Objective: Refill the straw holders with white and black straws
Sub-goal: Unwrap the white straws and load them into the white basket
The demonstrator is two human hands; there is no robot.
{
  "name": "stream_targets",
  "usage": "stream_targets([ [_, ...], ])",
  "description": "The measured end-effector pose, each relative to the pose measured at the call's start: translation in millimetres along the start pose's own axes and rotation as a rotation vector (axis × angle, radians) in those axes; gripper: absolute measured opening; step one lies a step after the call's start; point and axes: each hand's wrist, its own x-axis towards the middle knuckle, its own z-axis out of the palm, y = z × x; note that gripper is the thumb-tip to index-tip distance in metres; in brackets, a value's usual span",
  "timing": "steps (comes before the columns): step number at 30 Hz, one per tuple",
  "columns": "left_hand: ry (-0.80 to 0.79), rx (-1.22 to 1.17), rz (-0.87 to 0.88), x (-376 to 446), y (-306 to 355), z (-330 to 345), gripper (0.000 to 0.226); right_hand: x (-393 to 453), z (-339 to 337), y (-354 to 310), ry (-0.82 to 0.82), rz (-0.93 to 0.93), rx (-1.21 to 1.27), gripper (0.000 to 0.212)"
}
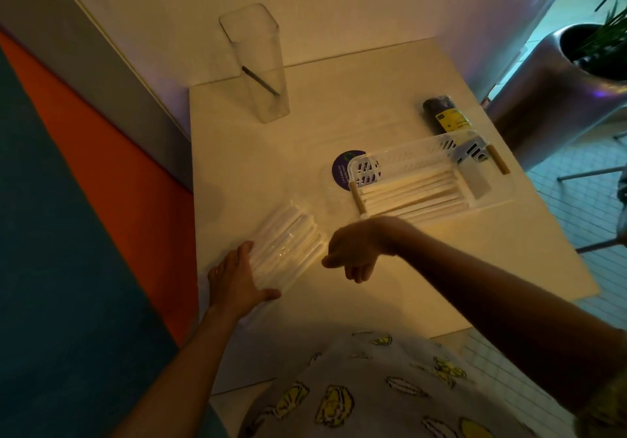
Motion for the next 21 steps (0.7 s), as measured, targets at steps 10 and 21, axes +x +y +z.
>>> stream_targets([
  [10,-0.071,-0.046,-0.024,-12,-10,-2,0.141,94,51,24,0.705,-0.037,0.749,0.042],
  [21,-0.071,-0.024,0.031,-18,-20,-4,0.133,98,55,-5,0.664,-0.204,0.868,0.042],
])
